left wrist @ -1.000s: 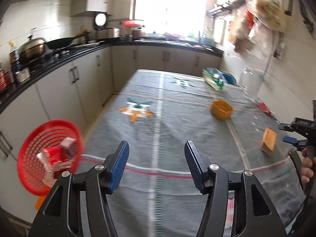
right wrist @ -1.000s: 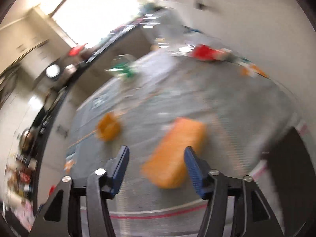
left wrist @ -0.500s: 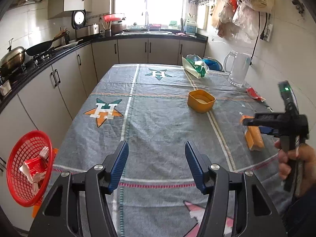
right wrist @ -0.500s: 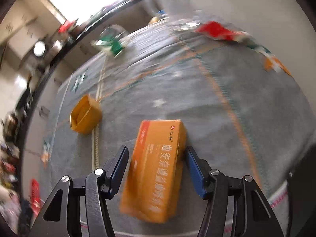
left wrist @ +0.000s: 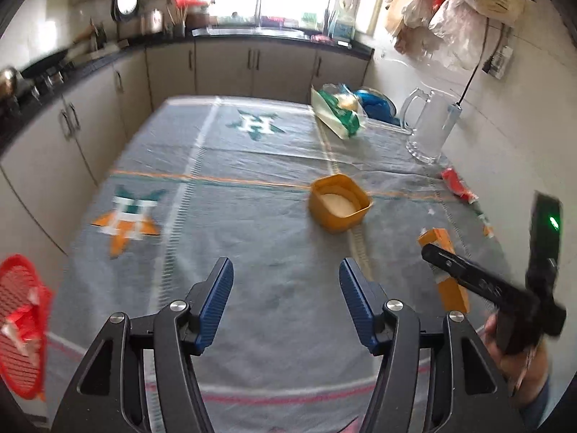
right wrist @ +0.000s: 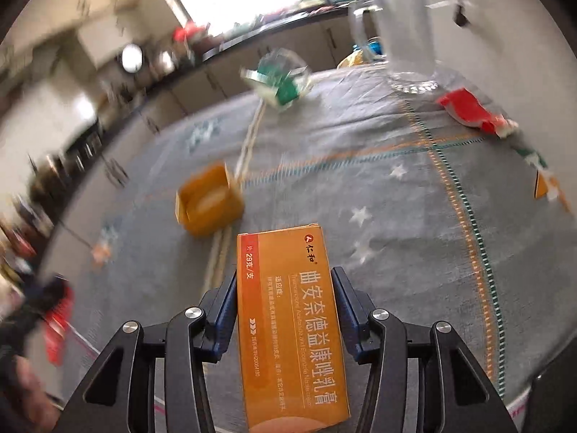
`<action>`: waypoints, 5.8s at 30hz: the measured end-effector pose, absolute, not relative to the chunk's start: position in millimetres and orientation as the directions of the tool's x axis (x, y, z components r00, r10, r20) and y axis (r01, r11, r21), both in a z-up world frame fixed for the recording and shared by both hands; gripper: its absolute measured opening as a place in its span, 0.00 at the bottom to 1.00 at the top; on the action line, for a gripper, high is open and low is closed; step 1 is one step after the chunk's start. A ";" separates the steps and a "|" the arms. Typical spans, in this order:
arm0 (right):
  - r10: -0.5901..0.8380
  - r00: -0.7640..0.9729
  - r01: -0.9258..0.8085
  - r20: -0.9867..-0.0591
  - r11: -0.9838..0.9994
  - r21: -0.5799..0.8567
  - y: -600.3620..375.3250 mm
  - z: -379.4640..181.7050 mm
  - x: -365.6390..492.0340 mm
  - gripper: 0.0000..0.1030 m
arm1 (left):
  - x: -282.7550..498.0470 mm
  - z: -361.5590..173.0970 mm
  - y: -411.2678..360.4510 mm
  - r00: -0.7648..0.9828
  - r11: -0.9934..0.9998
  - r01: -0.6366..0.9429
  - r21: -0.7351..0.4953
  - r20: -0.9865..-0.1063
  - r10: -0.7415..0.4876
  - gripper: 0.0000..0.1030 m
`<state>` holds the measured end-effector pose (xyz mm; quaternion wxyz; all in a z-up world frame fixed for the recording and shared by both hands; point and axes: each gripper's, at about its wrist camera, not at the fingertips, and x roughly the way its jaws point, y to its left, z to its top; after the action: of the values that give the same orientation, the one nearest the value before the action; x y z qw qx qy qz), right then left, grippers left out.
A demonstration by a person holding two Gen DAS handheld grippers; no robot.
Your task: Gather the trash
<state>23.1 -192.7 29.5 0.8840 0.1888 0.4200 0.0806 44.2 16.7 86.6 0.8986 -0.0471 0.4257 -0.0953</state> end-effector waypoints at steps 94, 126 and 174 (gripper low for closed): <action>0.671 0.394 -0.567 -0.628 0.715 0.408 149.9 98.3 -5.1 0.52 | -105.9 85.6 360.4 0.684 0.932 -0.332 -0.143 -0.717 0.134 0.07; 0.657 0.284 -0.596 -0.698 0.692 0.408 297.4 45.4 29.0 0.52 | -96.0 28.7 409.1 0.628 0.907 -0.418 -0.054 -0.739 0.246 0.07; 0.314 0.775 -0.478 -0.549 0.859 -0.183 121.3 77.2 -139.7 0.99 | -224.7 65.2 254.1 0.629 0.753 -0.630 0.192 -0.443 0.639 0.98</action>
<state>-139.7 121.3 77.2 0.9287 -0.1578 0.2593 0.2130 -224.7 254.1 65.2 0.9025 0.0092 0.2488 0.3515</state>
